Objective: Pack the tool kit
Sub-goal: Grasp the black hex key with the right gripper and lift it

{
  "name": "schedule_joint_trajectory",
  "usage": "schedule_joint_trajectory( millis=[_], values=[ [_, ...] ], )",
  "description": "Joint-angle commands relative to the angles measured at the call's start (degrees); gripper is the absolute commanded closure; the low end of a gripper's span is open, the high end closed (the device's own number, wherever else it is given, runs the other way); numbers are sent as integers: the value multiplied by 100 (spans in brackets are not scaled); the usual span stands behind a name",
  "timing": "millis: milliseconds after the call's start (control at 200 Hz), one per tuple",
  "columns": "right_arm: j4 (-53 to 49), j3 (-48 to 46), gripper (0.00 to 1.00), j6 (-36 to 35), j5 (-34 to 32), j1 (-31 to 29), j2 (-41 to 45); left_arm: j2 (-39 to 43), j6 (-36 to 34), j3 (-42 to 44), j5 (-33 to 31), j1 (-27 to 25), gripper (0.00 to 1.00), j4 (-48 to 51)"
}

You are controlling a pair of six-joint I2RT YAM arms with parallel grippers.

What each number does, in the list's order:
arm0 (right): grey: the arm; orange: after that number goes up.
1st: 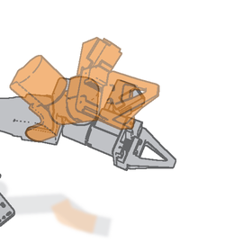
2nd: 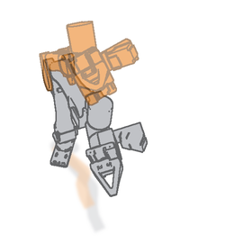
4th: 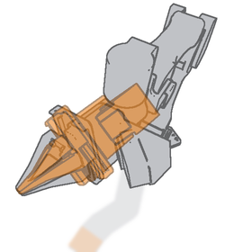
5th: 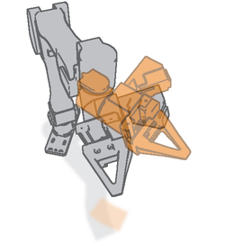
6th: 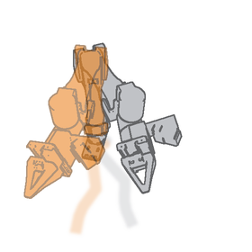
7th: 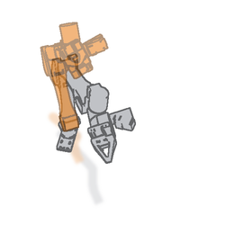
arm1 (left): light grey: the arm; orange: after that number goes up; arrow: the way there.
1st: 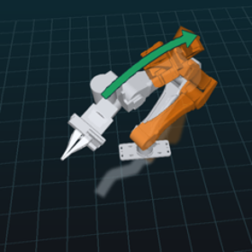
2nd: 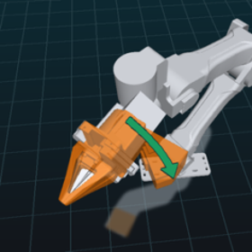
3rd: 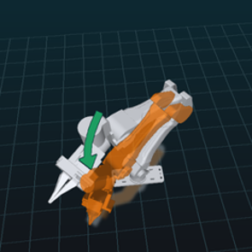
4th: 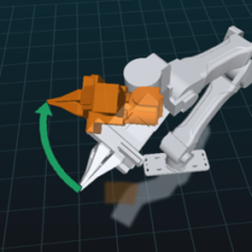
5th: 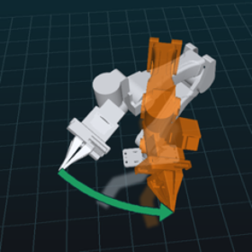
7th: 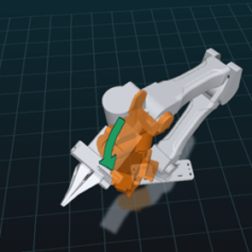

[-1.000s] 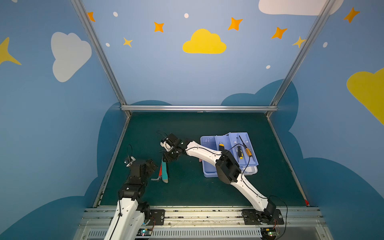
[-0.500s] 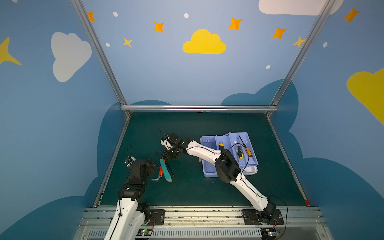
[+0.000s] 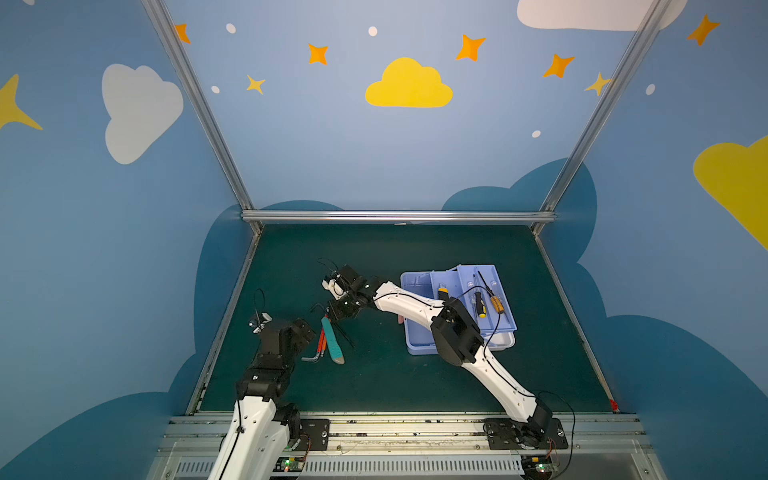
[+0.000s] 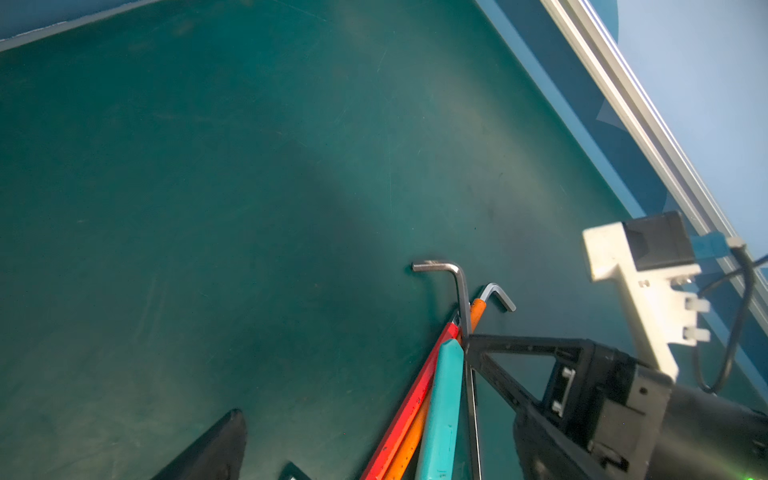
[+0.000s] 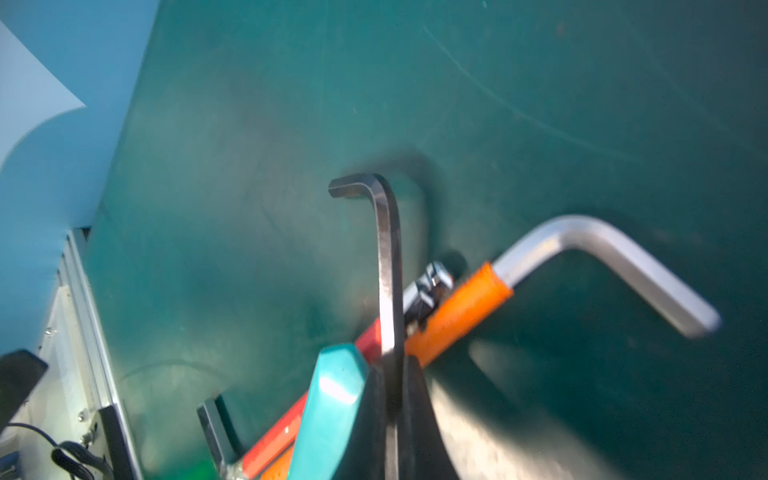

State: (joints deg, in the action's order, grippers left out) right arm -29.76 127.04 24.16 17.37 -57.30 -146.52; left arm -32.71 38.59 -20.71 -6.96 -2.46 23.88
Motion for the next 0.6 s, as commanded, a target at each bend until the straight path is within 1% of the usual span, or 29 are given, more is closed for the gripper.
schedule_joint_trajectory(
  millis=[0,155,300,391,481,596],
  values=[
    [65,-539,100,-130,-282,87,654,39,-46,26,-33,25,0,75],
    [62,-1129,100,-221,-440,216,1042,10,-53,30,-15,20,0,40],
    [16,-1455,100,-142,-488,331,1152,1,-58,49,-14,22,0,12],
    [-103,-1435,100,-42,-417,405,1151,1,-53,56,-7,25,0,-4],
    [-233,-1321,100,207,-190,505,1202,-7,-55,49,2,21,0,3],
    [-245,-1304,100,405,-67,596,1413,-7,-53,46,2,22,0,-6]
  ],
)
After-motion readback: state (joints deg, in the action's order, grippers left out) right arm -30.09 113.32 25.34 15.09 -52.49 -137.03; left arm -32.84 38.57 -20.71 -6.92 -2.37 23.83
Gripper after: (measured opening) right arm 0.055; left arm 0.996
